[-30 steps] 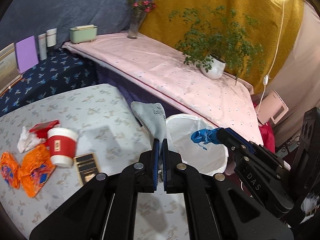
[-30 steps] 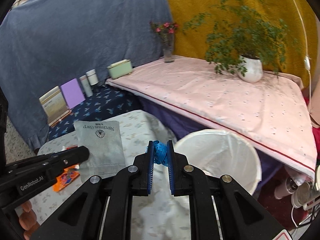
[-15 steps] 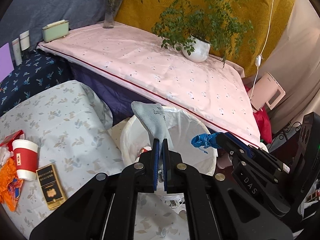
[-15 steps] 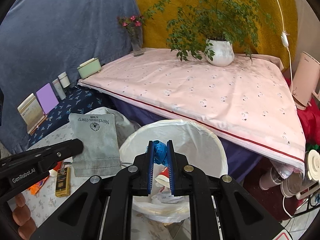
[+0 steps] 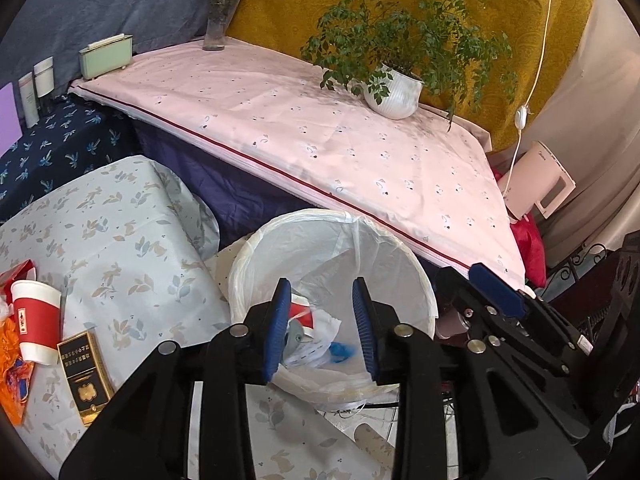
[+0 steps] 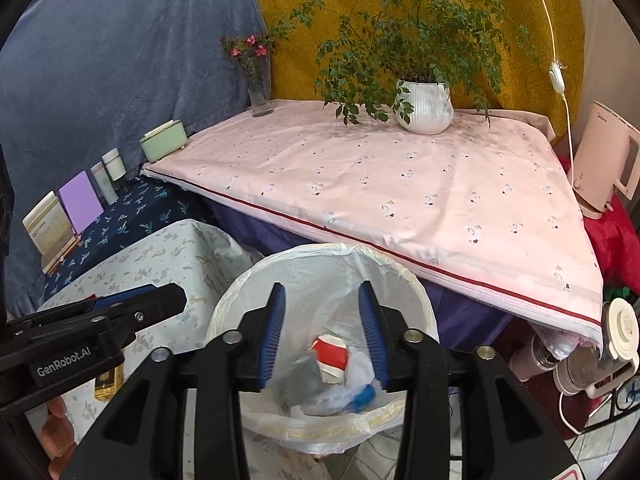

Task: Collect trash
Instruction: 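Carry the pouch and strap to the wastebasket and open both grippers, then return to the table and grasp an orange plastic bag with each gripper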

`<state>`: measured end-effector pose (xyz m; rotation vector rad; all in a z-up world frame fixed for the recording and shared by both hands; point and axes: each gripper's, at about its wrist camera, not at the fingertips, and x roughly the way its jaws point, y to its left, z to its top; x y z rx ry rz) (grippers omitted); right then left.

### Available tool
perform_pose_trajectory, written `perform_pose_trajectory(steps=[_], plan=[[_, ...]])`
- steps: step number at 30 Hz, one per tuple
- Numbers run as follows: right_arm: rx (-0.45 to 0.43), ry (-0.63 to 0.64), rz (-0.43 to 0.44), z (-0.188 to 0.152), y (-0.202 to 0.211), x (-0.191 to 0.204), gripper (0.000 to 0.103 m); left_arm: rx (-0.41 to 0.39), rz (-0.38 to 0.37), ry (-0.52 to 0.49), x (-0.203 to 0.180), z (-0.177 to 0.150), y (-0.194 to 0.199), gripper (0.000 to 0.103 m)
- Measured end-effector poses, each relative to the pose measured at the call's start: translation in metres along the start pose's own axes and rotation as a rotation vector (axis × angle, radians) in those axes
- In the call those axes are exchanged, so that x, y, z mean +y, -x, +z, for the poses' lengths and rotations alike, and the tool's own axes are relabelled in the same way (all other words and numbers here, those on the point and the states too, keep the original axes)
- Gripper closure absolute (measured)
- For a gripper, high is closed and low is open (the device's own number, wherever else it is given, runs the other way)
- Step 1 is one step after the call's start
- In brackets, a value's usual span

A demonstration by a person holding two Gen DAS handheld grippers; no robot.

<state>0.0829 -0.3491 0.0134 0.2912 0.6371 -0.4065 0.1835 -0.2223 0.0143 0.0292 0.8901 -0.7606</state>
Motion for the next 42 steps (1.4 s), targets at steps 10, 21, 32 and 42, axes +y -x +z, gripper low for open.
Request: perform_pose_trajectory(steps=[10, 21, 32, 42], plan=[[-0.034, 0.014, -0.004, 0.003, 0.015, 0.014, 0.041, -0.027, 0.049, 0.039, 0.022, -0.002, 0.02, 0.072], [-0.043, 0.051, 0.028, -0.007, 0.032, 0.054, 0.026, -0.069, 0.127, 0.092, 0.061, -0.015, 0.058, 0.052], [-0.04, 0.116, 0.063, -0.023, 0.048, 0.108, 0.016, -0.105, 0.229, 0.164, 0.115, -0.044, 0.101, 0.035], [-0.04, 0.164, 0.076, -0.042, 0.054, 0.156, 0.014, -0.118, 0.323, 0.269, 0.18, -0.078, 0.139, 0.031]])
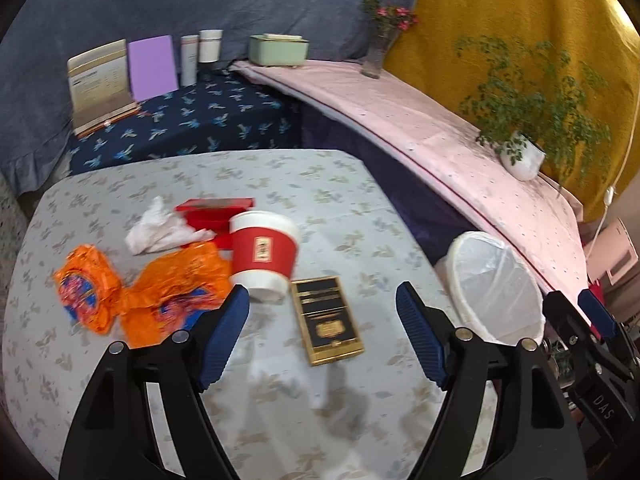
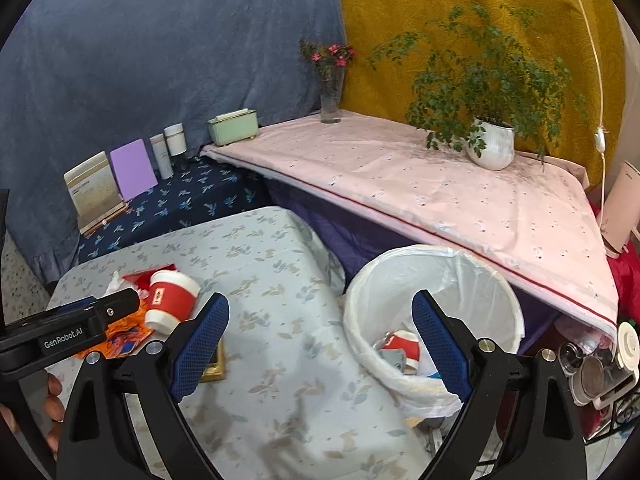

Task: Collect trash
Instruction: 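Return to the table and grasp an orange plastic bag with each gripper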

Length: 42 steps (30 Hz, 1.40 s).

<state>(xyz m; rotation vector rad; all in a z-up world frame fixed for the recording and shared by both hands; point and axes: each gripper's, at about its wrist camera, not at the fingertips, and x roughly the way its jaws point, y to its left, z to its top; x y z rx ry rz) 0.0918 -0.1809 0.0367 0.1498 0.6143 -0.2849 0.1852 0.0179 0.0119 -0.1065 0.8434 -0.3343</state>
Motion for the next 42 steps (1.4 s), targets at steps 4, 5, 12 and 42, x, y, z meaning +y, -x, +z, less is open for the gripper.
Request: perform_pose_trajectory(steps=[4, 5, 12, 42], plan=[[0.014, 0.024, 0.022, -0.007, -0.003, 0.023, 0.014, 0.003, 0.048, 0.028, 0.031, -0.008, 0.004, 0.026], [0.018, 0.03, 0.027, -0.008, -0.004, 0.028, 0.014, 0.002, 0.06, 0.036, 0.038, -0.01, 0.005, 0.025], [0.061, 0.065, 0.075, -0.02, -0.015, 0.064, 0.014, 0.007, 0.123, 0.086, 0.088, -0.024, 0.011, 0.019], [0.258, 0.268, 0.36, -0.082, -0.089, 0.268, 0.015, 0.135, 0.294, 0.314, 0.27, -0.014, -0.049, 0.013]])
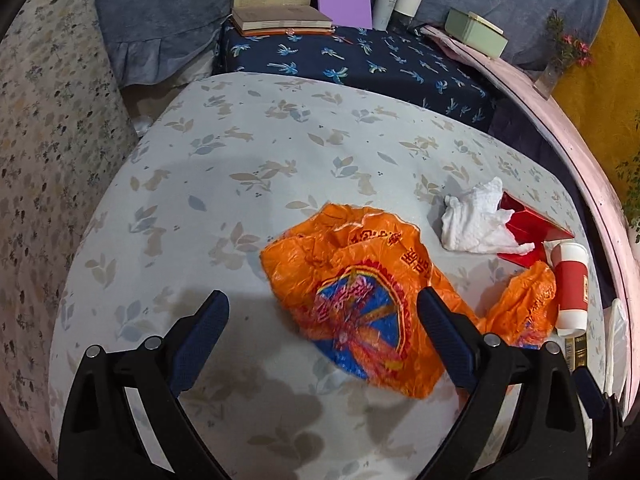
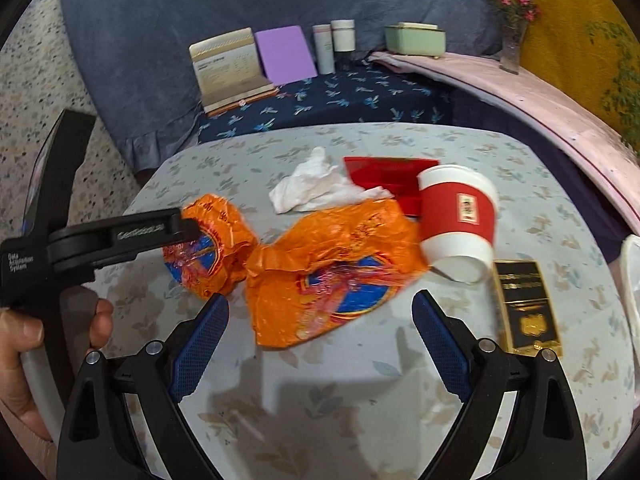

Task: Collect trash
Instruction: 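Return to the table and grasp an orange plastic bag with each gripper, then carry both orange bags to the wastebasket and open both grippers over it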

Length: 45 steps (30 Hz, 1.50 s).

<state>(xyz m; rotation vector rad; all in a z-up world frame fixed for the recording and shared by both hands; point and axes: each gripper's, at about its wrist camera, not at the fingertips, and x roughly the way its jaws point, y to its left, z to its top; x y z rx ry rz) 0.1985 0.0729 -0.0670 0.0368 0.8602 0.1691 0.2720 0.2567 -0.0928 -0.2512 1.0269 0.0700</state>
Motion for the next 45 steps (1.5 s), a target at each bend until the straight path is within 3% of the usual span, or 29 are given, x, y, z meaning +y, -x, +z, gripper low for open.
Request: perform_pose_trajectory(steps=[2, 6, 13, 17, 18, 21, 35, 45], plan=[[0.015, 0.014, 0.009, 0.0, -0.008, 0.006, 0.018, 0.007, -0.007, -0.023, -0.007, 0.001, -0.006, 0.016], [0.046, 0.026, 0.027, 0.0, -0.023, 0.011, 0.026, 0.036, -0.03, -0.066, -0.019, 0.0, -0.016, 0.041], [0.102, 0.034, 0.054, -0.007, -0.04, 0.011, 0.046, 0.033, -0.044, -0.104, -0.037, -0.008, -0.017, 0.066], [0.103, 0.062, 0.042, -0.013, -0.04, 0.008, 0.07, 0.039, -0.067, -0.121, -0.044, -0.014, -0.012, 0.083], [0.103, 0.061, 0.058, -0.014, -0.039, 0.006, 0.082, 0.037, -0.073, -0.123, -0.046, -0.016, -0.01, 0.085], [0.108, 0.044, 0.086, -0.013, -0.032, -0.002, 0.095, 0.032, -0.088, -0.128, -0.051, -0.019, -0.002, 0.09], [-0.044, 0.01, 0.093, 0.011, 0.055, -0.028, 0.098, -0.057, -0.136, -0.168, -0.091, -0.025, 0.065, 0.091], [-0.174, -0.03, 0.034, 0.024, 0.127, -0.071, 0.098, -0.112, -0.191, -0.255, -0.146, -0.038, 0.112, 0.091]])
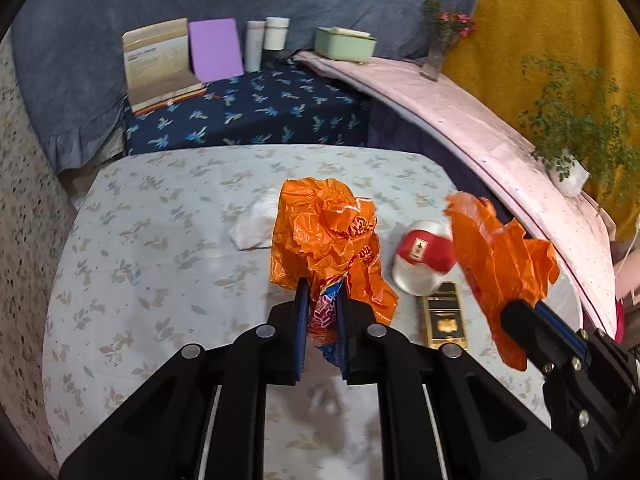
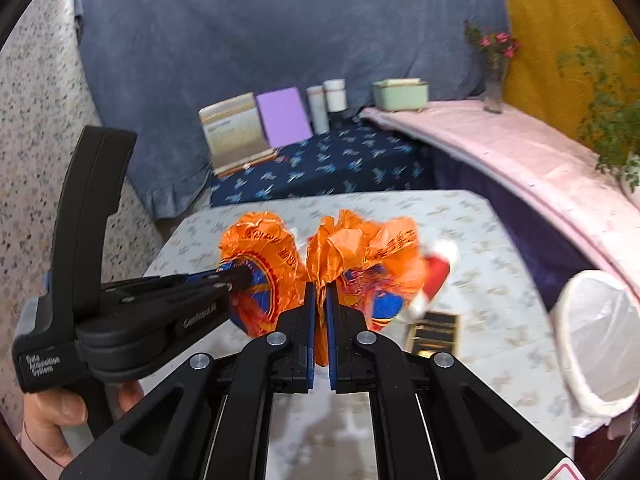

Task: Collect trash
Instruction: 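Carry both orange bags to the wastebasket and open both grippers over it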

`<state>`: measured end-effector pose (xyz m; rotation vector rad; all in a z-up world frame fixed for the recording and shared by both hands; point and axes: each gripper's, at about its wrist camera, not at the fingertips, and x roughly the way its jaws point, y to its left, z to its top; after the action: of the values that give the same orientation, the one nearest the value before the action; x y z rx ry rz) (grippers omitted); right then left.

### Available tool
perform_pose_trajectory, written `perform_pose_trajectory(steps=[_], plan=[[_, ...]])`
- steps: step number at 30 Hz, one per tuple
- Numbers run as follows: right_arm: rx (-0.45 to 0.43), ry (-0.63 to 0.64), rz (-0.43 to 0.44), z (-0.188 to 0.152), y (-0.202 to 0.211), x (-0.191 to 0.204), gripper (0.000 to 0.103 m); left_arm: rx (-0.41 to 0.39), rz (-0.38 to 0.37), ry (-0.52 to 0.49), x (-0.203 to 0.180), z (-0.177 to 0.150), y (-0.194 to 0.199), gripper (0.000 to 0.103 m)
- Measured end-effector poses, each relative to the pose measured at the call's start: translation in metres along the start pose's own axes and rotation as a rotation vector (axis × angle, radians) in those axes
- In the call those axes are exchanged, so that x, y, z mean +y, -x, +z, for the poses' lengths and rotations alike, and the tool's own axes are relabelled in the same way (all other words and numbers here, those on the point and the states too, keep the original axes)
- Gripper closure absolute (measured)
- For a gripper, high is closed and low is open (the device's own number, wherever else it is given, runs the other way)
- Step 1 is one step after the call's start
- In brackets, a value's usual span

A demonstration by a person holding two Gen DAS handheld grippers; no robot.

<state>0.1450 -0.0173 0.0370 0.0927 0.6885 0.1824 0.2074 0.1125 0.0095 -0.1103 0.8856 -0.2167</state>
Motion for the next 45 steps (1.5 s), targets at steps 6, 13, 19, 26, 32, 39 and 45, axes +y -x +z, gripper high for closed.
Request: perform_pose_trajectory(steps=[6, 13, 19, 26, 32, 39, 45], plan=[[-0.041, -0.049, -0.048, 0.002, 0.032, -0.039, 0.098, -0.017, -0.043, -0.06, -0.05, 0.0, 0.011, 0.091], [-0.086, -0.107, -0.12, 0.0, 0.066, -0.092, 0.098, -0.023, -0.093, -0.128, -0.107, -0.002, 0.015, 0.091], [-0.105, -0.155, -0.178, -0.008, 0.086, -0.134, 0.098, -0.012, -0.136, -0.186, -0.159, -0.007, 0.011, 0.091], [-0.11, -0.215, -0.242, -0.02, 0.103, -0.186, 0.098, 0.009, -0.185, -0.255, -0.215, -0.013, 0.0, 0.091], [-0.108, -0.259, -0.284, -0.029, 0.112, -0.228, 0.098, 0.025, -0.223, -0.302, -0.259, -0.016, -0.013, 0.091], [-0.089, -0.318, -0.322, -0.042, 0.111, -0.268, 0.098, 0.053, -0.258, -0.343, -0.301, -0.018, -0.034, 0.091], [-0.07, -0.354, -0.345, -0.052, 0.105, -0.293, 0.098, 0.091, -0.272, -0.363, -0.323, -0.02, -0.057, 0.091]])
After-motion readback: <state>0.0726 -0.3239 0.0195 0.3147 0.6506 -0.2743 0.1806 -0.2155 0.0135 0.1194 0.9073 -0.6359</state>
